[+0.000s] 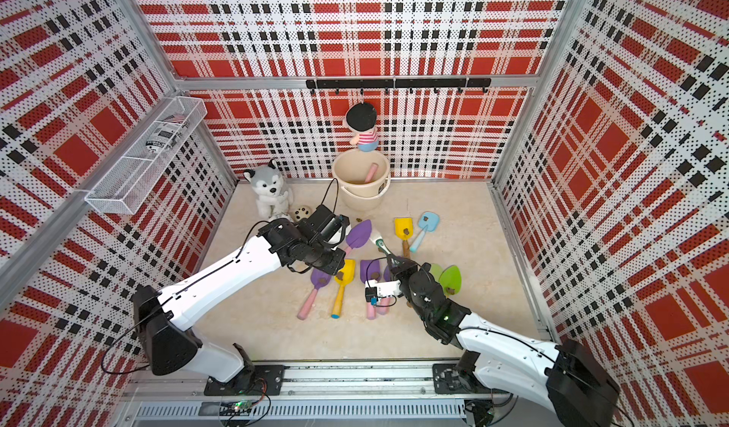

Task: Brush the soil off the hand trowel and place it into the bucket
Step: Brush off the soil from the hand trowel.

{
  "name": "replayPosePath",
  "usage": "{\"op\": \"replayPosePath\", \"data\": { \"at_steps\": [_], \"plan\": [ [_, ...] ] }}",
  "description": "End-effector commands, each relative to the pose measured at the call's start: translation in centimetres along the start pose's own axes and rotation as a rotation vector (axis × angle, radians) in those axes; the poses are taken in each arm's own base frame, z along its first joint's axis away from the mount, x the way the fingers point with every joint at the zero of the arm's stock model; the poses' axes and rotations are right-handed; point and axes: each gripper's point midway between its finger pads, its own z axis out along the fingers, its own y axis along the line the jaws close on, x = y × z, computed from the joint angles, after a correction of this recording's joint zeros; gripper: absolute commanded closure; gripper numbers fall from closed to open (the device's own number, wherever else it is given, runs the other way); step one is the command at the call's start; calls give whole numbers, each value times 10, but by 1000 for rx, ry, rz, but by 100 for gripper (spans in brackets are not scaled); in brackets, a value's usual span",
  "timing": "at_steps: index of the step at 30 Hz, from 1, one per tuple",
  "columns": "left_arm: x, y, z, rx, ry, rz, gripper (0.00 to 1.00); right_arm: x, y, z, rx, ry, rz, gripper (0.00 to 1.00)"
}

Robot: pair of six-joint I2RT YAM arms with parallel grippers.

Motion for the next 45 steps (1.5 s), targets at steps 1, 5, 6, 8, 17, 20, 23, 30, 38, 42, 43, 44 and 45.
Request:
{"op": "replayPosePath", "data": {
  "at_steps": [1,5,6,8,17,20,23,30,38,42,43,44,45],
  "plan": [
    [7,-3,-3,17,12,15,100,25,-35,0,144,91,68,100],
    [1,-4,-10,21,-15,11,100,34,-8,3,78,123,54,100],
    [-1,-4,-13,25,-24,11,100,33,1,3,47,121,42,100],
    [-5,-5,-15,30,-36,10,100,26,14,3,-7,110,26,100],
    [-9,-5,-5,34,-29,10,100,-39,17,-16,-74,-118,-102,100],
    [-8,-6,-2,44,-23,9,100,-49,9,-20,-51,-155,-135,100],
    [-6,-7,1,51,-16,8,100,-53,-5,-20,-13,-166,-131,100],
    [-8,-8,-4,53,-33,4,100,-24,-32,-1,59,-1,-16,100],
    [-23,3,-20,0,-123,-45,100,32,-44,16,101,184,337,100],
    [-59,9,-29,30,-260,-132,100,50,-61,17,156,238,703,100],
    [-71,13,-32,44,-297,-197,100,56,-68,16,189,253,801,100],
    [-86,18,-37,71,-340,-247,100,63,-77,14,231,271,904,100],
    [-101,22,-41,110,-383,-304,100,69,-83,12,264,283,1020,100]
  ]
}}
